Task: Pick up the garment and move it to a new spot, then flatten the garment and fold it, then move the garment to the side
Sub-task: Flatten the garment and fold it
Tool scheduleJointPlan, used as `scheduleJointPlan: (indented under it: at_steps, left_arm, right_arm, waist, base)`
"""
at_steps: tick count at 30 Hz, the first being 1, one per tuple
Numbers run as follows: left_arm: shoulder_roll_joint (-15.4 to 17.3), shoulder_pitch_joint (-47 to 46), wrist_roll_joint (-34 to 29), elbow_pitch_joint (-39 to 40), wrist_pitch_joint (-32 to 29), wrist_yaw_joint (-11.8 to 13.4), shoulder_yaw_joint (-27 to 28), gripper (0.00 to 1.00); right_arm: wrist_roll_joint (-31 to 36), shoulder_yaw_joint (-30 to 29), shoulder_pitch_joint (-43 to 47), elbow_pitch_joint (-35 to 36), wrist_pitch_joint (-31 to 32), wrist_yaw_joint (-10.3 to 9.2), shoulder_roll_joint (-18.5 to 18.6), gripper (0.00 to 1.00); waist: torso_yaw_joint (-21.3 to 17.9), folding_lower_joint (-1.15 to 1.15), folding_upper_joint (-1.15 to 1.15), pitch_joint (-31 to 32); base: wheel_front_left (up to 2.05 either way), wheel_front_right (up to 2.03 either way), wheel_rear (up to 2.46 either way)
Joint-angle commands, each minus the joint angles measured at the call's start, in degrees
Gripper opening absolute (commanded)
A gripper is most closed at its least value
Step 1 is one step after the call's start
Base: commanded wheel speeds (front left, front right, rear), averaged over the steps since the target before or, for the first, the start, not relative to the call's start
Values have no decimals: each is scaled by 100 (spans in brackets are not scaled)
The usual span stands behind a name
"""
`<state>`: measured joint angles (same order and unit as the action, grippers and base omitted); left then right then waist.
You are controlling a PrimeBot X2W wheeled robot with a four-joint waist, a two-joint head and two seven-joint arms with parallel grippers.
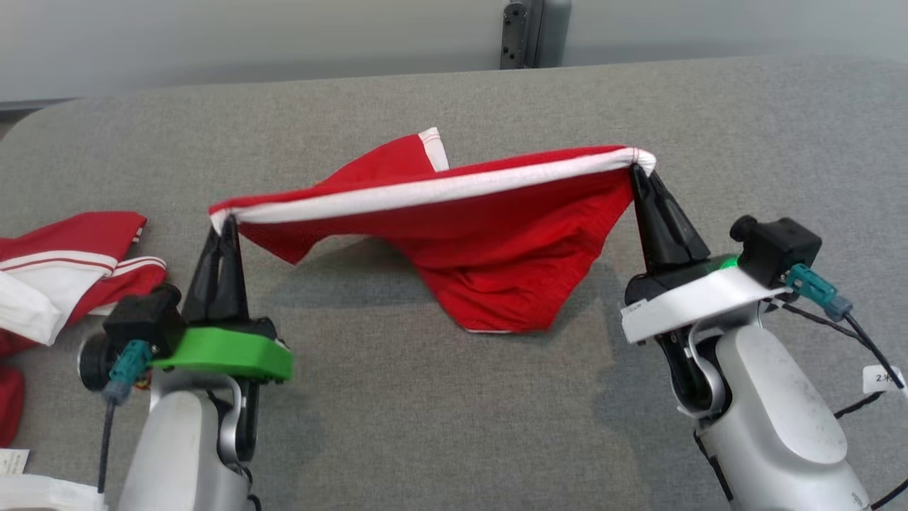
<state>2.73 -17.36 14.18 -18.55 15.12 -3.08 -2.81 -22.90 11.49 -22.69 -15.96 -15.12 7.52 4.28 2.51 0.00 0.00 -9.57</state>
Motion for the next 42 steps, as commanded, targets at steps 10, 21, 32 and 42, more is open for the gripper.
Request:
scheduleJointPlan:
  at_steps: [10, 21, 32, 42]
  left_arm:
    - [236, -931, -641, 103, 4, -313, 519, 0]
    - [398, -1735, -919, 264, 4, -380, 638, 0]
    - [373, -2929, -1199, 68, 4, -403, 356, 0]
    - [409, -4629, -1418, -237, 4, -298, 168, 0]
  right_arm:
    - [28, -6, -731, 175, -4, -8, 173, 0]
    - [109, 93, -1522, 245, -4, -9, 331, 0]
    - [314, 51, -2597, 22, -3, -8, 460, 0]
    - [673, -295, -4207, -354, -3, -8, 665, 0]
  waist:
    - [-317, 0, 0, 735]
    - [-300, 0, 0, 487]
    - [-171, 0, 0, -751]
    - [-36, 0, 0, -1874]
  base:
    - [0, 0, 0]
    - [0, 0, 0]
    - [0, 0, 0]
    - [0, 0, 0]
